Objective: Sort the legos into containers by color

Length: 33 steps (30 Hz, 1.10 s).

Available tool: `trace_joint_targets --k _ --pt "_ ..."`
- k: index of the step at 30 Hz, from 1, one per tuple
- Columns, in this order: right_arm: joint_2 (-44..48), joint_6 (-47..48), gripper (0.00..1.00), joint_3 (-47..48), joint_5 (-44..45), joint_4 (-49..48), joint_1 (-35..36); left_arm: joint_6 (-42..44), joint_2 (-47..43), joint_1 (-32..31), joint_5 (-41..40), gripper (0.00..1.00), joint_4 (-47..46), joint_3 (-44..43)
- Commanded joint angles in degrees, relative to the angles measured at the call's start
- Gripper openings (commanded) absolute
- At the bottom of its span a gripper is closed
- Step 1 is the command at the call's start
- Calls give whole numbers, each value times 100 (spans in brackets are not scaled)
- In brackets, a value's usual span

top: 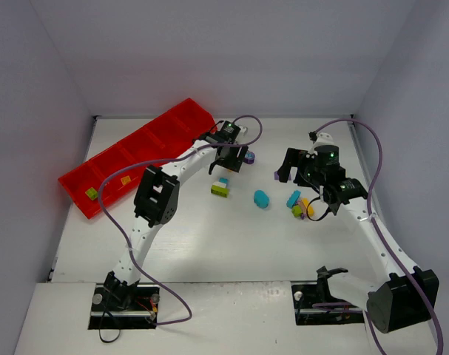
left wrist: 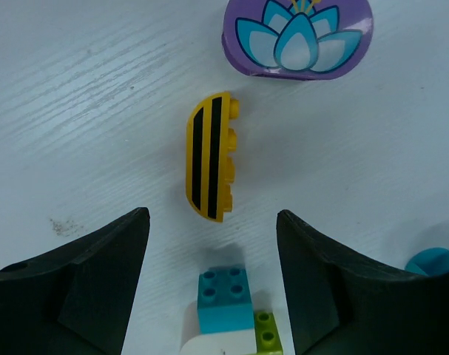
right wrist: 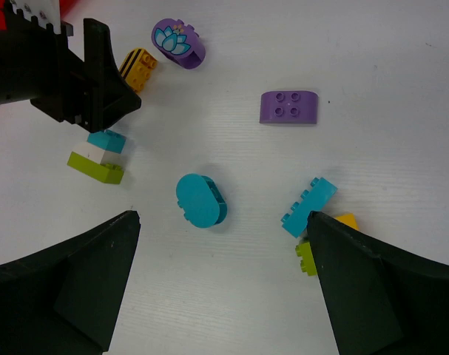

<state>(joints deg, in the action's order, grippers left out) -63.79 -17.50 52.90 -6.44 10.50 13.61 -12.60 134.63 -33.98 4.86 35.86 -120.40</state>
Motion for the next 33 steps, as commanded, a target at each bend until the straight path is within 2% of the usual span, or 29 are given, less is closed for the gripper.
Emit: trace_joint_targets --k 1,6,9,13,14,18,20,26,31,33 --pt "-46 10 93 -34 116 -268 37 -225 -113 14 -231 63 -430 -475" --pt "59 18 93 -105 81 -259 37 -252 274 14 -381 63 -553 -792" --pt "156 10 93 -166 81 -251 37 -278 371 14 -433 56 -685 -810" --pt "200 1 92 -202 72 -233 37 -296 354 40 -407 37 -887 -652" --pt "200 1 92 -202 72 -233 37 -296 345 49 -416 24 -905 -625" --pt "191 1 93 -184 72 -233 28 -322 -22 75 -590 1 -975 -318" --pt "148 9 93 -158 64 -224 37 -427 -330 145 -740 0 -1080 76" --pt "-11 45 93 27 -15 -233 37 -822 -2026 619 -1523 0 -1011 1586" --pt "-160 115 93 159 -42 -250 37 -1376 -3537 1709 -1812 0 -739 2913" --pt "-195 141 93 159 -24 -268 37 -1377 -3801 1981 -1945 0 -703 3223"
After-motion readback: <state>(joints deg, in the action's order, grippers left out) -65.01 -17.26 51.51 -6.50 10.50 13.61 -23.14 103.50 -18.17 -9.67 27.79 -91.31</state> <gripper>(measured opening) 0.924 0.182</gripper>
